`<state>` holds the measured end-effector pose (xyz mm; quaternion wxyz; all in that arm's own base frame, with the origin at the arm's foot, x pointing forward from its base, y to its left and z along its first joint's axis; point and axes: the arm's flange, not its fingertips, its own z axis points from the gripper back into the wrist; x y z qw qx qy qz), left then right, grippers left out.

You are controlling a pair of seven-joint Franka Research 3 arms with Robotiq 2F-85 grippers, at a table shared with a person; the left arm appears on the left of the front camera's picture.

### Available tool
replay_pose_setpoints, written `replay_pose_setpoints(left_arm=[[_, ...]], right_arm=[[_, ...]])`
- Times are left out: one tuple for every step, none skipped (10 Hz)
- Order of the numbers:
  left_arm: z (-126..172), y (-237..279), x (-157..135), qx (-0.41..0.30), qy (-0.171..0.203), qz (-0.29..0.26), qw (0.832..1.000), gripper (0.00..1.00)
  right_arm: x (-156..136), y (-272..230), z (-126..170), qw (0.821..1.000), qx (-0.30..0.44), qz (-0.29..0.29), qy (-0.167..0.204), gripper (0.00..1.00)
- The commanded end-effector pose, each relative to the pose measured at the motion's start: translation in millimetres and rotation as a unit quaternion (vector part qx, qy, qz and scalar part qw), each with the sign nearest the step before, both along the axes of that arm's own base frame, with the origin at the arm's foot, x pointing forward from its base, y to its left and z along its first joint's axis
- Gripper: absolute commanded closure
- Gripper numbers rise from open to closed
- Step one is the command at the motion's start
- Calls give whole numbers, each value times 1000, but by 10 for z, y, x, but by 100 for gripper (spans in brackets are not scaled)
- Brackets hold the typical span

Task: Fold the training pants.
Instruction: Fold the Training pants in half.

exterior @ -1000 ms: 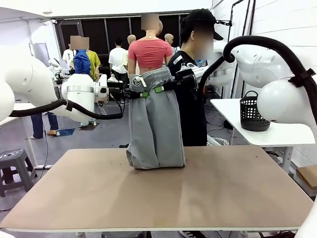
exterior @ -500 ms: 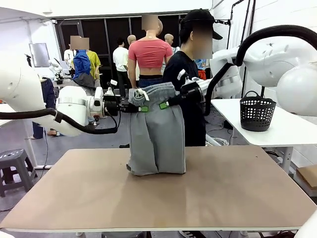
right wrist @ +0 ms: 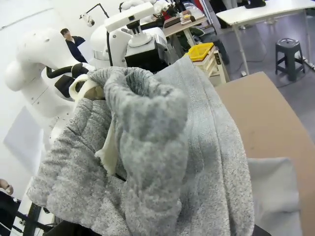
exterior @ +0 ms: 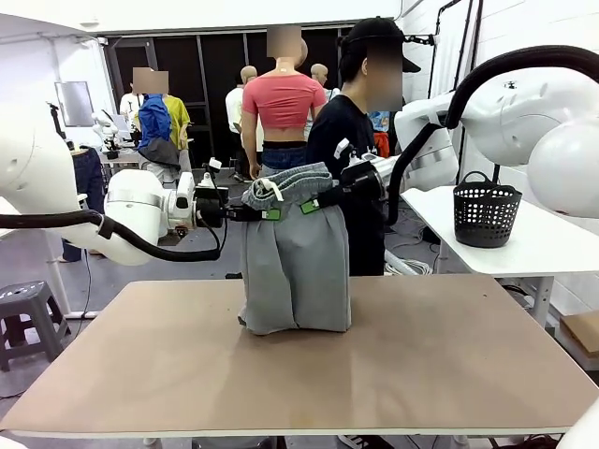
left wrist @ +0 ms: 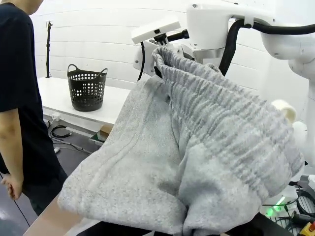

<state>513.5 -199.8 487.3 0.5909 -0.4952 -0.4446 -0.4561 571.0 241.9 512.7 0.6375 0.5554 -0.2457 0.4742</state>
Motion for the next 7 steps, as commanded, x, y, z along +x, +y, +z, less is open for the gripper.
replay_pose_setpoints(left_arm=[[17, 5, 34, -1, 0, 1, 1000, 100], [0, 0, 0, 0, 0, 0, 1000, 100], [-23, -7, -84, -3, 10, -2, 1000, 100], [-88, 8, -191, -5, 19, 2, 1000, 100], [-156, 33, -280, -12, 32, 4, 999, 100], [-226, 20, -380, -13, 50, 3, 999, 100], [-269, -14, -477, -14, 66, -2, 998, 100]], right_arm=[[74, -34, 47, 1000, 4, -2, -4, 100], [0, 0, 0, 1000, 0, 0, 0, 100], [-95, -40, -69, 1000, 4, 3, 5, 100], [-198, -89, -206, 1000, 12, 1, 15, 100], [-274, -122, -357, 1000, 15, 2, 20, 100], [-367, -143, -476, 999, 22, 2, 30, 100], [-482, -152, -548, 999, 25, 5, 38, 100]])
